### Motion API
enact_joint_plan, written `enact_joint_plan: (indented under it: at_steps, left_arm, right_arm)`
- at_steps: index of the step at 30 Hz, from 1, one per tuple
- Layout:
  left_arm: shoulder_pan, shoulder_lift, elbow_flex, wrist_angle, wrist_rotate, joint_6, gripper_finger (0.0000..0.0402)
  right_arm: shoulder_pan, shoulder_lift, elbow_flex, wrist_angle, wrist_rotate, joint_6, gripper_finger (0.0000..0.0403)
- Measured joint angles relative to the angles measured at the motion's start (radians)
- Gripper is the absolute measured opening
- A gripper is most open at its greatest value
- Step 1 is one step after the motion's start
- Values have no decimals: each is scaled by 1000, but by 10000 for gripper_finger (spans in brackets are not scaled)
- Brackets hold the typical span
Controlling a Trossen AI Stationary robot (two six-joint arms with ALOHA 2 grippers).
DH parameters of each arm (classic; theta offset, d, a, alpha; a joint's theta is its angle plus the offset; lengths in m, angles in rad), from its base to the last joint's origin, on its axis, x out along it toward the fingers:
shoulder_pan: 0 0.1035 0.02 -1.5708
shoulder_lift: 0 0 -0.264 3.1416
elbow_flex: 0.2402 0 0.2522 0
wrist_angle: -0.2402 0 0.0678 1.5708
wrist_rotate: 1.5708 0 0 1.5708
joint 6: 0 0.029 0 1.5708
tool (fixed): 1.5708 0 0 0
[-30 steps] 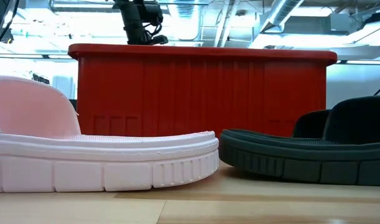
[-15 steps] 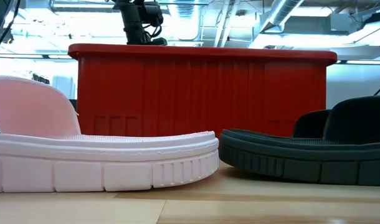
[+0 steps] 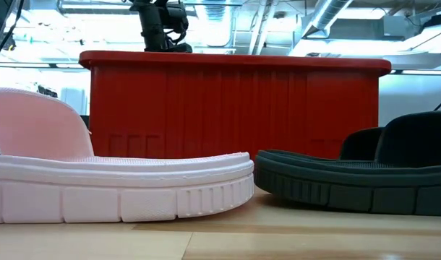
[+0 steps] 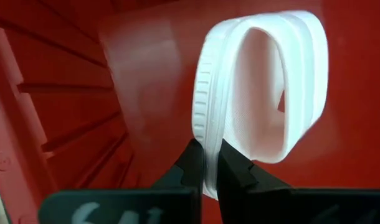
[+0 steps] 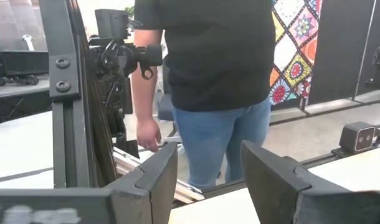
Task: Pick and place slides into bin
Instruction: Put the top pink slide into the red bin
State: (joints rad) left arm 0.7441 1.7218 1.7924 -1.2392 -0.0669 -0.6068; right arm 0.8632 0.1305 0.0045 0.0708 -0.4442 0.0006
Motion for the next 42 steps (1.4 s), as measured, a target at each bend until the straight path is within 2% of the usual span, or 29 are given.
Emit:
enact_joint_plan:
  at_steps: [9,15,29,42]
  left_arm:
    - [9,11,0,5,-16,23,5]
    - [6,60,0,16,12,51,5]
    - [23,62,0,14,-23,66,17]
    - [24,59,0,53,3,109,21]
  right_arm:
    - [0,0,0,0,0,0,167]
    - [0,0,0,0,0,0,168]
    - [0,0,0,0,0,0,166]
    - [0,0,0,0,0,0,166]
